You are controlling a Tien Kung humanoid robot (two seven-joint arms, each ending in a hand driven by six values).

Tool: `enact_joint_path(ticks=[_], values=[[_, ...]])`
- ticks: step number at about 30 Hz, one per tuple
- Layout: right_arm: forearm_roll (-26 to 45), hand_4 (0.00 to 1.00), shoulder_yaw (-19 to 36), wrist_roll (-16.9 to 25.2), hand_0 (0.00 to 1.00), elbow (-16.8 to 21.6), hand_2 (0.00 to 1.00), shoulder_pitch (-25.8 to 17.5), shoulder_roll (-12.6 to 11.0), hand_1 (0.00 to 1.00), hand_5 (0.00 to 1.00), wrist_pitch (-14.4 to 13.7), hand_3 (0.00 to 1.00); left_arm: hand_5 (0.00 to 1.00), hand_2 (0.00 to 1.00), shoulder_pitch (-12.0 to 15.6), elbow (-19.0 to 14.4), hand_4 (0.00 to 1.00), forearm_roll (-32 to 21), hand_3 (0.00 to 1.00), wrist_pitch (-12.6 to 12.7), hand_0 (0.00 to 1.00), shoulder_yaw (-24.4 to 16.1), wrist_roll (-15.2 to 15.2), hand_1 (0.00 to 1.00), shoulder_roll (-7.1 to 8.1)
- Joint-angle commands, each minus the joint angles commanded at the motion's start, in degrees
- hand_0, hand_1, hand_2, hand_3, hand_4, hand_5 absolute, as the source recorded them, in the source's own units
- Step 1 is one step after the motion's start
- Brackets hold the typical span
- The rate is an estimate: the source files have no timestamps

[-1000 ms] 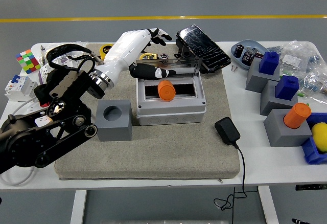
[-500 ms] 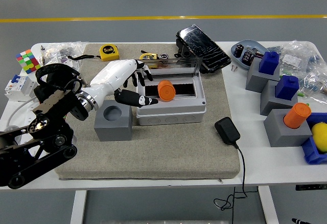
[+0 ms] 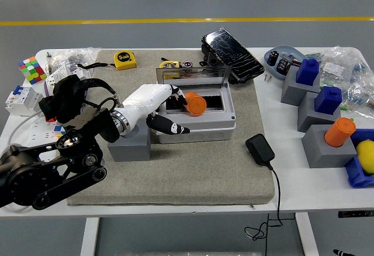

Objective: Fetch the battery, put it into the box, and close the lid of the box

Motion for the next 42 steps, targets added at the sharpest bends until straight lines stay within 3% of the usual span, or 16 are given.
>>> enact_joint_path(ticks=[5,8,14,19,23,26,27,32,33,36,42], values=[[0.16,0.903,-0.59,0.03,0.666,0.13,0.688,0.30,-0.02,0.674,0.482,-0.03,0.535,0.365,0.575,-3.59,2.57,0.998,-3.94,0.625,1.23,0.289,2.18,-2.03,0.568,-4.07],[0.24,0.903,-0.96,0.03,0.666,0.19,0.688,0.44,-0.04,0.674,0.482,-0.05,0.535,0.365,0.575,-5.55,4.79,0.998,-9.48,0.625,2.17,0.289,3.59,-4.16,0.568,-6.61],[0.52,0.903,-1.66,-0.03,0.666,0.06,0.688,0.48,-0.13,0.673,0.481,-0.01,0.535,0.363,0.580,-7.42,8.57,0.998,-20.13,0.637,2.58,0.304,5.32,-6.73,0.571,-9.53],[0.46,0.903,-1.36,-0.03,0.667,0.09,0.688,0.31,-0.12,0.673,0.481,0.00,0.535,0.362,0.583,-6.64,5.26,0.998,-17.28,0.639,4.93,0.314,0.63,-8.96,0.574,-8.40],[0.47,0.903,-1.30,-0.04,0.666,0.02,0.688,0.09,-0.10,0.674,0.482,0.02,0.535,0.364,0.589,-7.37,3.17,0.998,-10.84,0.641,5.97,0.365,-3.62,-8.97,0.596,-7.11],[0.54,0.903,-1.41,-0.04,0.666,0.01,0.688,0.08,-0.06,0.674,0.482,0.03,0.535,0.364,0.589,-7.90,4.26,0.998,-7.17,0.641,5.59,0.365,-5.06,-8.26,0.596,-7.07],[0.52,0.903,-1.40,-0.02,0.666,0.05,0.688,0.13,-0.06,0.674,0.481,0.00,0.535,0.367,0.703,-8.10,4.97,0.998,-6.00,0.736,5.21,0.645,-5.34,-7.70,0.723,-7.12],[0.46,0.903,-1.13,0.03,0.666,0.23,0.688,0.39,-0.05,0.674,0.481,-0.09,0.535,0.367,0.703,-8.95,8.88,0.998,-3.82,0.736,3.08,0.645,-4.45,-5.24,0.723,-7.38],[0.47,0.903,-1.15,0.03,0.667,0.24,0.688,0.40,-0.05,0.674,0.481,-0.09,0.535,0.387,0.764,-8.99,9.49,0.998,-3.81,0.776,2.78,0.701,-4.16,-4.94,0.798,-7.42],[0.52,0.903,-1.17,0.02,0.667,0.18,0.688,0.34,-0.03,0.674,0.481,-0.08,0.535,0.387,0.764,-9.09,11.67,0.998,-4.26,0.776,1.61,0.701,-3.00,-4.15,0.798,-7.55],[0.57,0.903,-1.36,-0.02,0.667,0.17,0.688,0.10,-0.21,0.674,0.481,-0.03,0.535,0.379,0.757,-8.81,11.43,0.998,-3.88,0.771,-0.88,0.682,-1.70,-1.98,0.791,-6.71]])
